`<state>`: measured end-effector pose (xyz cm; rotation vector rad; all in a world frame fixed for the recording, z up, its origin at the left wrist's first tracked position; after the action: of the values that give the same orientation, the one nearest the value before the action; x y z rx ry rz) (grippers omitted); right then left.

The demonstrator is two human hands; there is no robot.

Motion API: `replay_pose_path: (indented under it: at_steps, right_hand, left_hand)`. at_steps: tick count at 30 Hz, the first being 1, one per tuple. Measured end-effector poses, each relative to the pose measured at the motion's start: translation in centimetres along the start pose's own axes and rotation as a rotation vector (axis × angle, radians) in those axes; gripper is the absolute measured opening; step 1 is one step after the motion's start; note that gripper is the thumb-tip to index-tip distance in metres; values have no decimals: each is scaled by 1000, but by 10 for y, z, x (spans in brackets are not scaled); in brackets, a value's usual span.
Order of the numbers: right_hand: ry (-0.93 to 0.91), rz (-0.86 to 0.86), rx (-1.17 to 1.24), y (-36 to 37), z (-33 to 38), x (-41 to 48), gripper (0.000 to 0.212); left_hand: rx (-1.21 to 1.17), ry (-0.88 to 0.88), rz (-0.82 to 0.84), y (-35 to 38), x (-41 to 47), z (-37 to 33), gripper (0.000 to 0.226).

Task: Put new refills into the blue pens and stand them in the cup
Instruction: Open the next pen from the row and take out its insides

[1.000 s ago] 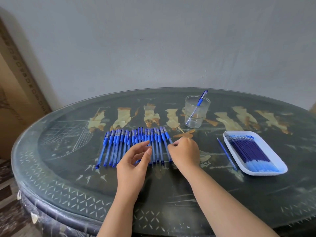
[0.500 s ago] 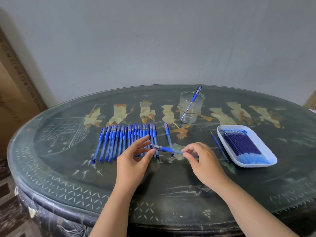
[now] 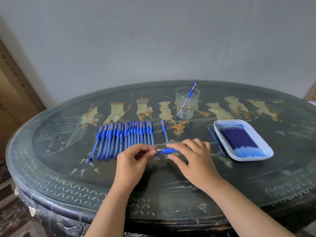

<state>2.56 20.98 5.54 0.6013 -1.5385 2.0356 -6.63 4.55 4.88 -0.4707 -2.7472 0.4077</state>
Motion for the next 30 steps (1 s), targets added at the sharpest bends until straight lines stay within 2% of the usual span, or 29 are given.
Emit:
replay_pose_path:
  at_steps: [4, 8, 14, 18, 24, 30]
  right_hand:
    - [-50, -62, -41, -1, 5, 1, 25]
    - [-65, 17, 49, 8, 8, 0, 23]
    - [-61, 33, 92, 8, 8, 1, 23]
    - [-89, 2, 98, 6, 10, -1, 14]
    - [-129, 1, 101, 5, 13, -3, 25]
    - [-159, -14, 98, 3, 17, -3, 27]
  left_hand:
    - [-17, -24, 61, 4, -2, 1, 20]
    - [12, -21, 143, 11, -3, 0, 21]
    - [31, -45, 162, 14, -3, 4, 7]
    - [18, -87, 183, 14, -4, 6, 5]
    - [26, -125, 205, 14, -4, 8, 7]
    - [29, -147, 236, 16, -4, 10, 9]
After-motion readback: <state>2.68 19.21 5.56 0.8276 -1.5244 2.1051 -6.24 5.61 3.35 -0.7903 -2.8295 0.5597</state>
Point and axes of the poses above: each hand's wrist, its own x-axis towards the middle knuckle, its own y-axis out of the palm, z = x × y, the point moved 8 cm from there along x, towards the middle knuckle, and after that the axes turned 2 degrees about x, right-handed, at the moved point
